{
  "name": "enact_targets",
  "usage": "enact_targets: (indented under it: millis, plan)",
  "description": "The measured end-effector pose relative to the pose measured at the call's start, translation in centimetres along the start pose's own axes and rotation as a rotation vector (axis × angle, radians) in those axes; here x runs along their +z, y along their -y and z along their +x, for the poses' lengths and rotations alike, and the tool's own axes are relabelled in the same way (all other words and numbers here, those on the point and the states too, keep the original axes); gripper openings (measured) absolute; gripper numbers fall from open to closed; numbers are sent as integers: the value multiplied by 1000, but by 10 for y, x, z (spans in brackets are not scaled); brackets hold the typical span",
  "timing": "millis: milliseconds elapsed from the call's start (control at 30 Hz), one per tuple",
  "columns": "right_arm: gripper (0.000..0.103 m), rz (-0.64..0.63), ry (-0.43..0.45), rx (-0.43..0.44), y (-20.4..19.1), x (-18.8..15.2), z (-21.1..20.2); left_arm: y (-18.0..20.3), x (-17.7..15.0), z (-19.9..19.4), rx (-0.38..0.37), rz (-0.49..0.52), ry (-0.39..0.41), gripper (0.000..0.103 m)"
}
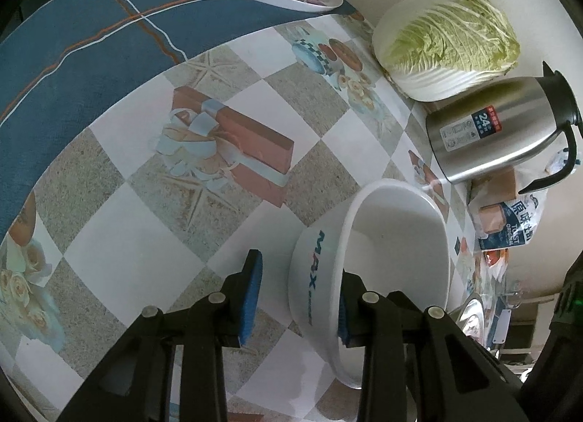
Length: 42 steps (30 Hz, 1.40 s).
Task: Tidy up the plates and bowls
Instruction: 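Close both grippers on the white square bowl's rim, then lift the white square bowl and carry it over the basin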
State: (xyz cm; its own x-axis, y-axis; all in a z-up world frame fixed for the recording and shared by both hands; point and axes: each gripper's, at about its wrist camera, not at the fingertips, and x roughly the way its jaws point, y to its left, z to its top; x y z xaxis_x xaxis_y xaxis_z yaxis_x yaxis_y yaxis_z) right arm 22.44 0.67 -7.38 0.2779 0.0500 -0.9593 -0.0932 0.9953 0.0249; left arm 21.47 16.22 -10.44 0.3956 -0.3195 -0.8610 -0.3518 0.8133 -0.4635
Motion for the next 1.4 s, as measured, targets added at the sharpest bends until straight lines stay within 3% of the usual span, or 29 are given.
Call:
enact_targets:
  millis: [200, 333, 700, 800, 1100, 1400]
  plan:
    - [20, 18, -27, 7, 0, 2, 7, -1, 0, 1, -5, 0, 12, 31]
    - [19, 3, -24, 5, -3, 1, 7, -2, 0, 3, -19, -5, 6, 16]
    - [18, -11, 0, 45, -11, -10, -5, 1, -1, -7, -6, 29, 8, 12]
    - [18, -21, 27, 37, -13, -13, -18, 16, -2, -20, 19, 82, 42, 12]
    - [18, -19, 173, 11, 1, -19, -81, 59, -16, -71, -26, 200, 144, 12]
    - [18, 71, 316, 13, 39, -51, -143, 112, -52, -114, -65, 363, 217, 12]
